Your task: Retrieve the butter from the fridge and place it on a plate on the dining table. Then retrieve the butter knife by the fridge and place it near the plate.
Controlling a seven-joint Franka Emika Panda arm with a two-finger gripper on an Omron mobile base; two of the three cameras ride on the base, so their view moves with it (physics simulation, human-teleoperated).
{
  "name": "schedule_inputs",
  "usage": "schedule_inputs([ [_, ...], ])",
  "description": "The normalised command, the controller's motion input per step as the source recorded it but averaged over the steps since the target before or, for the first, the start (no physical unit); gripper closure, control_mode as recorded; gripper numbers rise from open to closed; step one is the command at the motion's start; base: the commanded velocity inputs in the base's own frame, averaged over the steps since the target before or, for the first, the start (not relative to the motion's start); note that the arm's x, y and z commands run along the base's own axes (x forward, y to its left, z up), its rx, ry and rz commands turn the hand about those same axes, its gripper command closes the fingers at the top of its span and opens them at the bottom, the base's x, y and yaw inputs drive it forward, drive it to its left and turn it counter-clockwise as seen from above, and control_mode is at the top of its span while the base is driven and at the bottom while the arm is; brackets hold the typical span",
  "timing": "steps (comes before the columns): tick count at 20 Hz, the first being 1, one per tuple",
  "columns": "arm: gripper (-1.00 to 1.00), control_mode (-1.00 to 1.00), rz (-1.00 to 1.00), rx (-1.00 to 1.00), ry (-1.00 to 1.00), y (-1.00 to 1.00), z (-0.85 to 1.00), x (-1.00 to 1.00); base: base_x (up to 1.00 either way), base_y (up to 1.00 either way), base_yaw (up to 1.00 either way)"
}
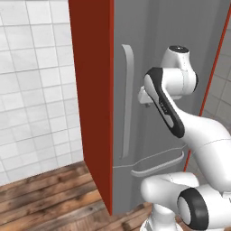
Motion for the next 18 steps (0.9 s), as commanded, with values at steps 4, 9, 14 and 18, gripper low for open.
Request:
schedule_inputs([
  [4,-1.0,-1.0,0.04,0.0,-0.15,0.2,0.0,0.0,0.0,0.0,0.0],
  [9,-1.0,-1.0,0.09,0.0,-0.23,0.07,0.0,0.17,0.0,0.0,0.0],
  [14,-1.0,-1.0,0.09,0.0,-0.24,0.11,0.0,0.59,0.0,0.0,0.0],
  [18,-1.0,-1.0,0.11,-0.04,-0.14,0.06,0.28,0.51,0.0,0.0,0.0],
])
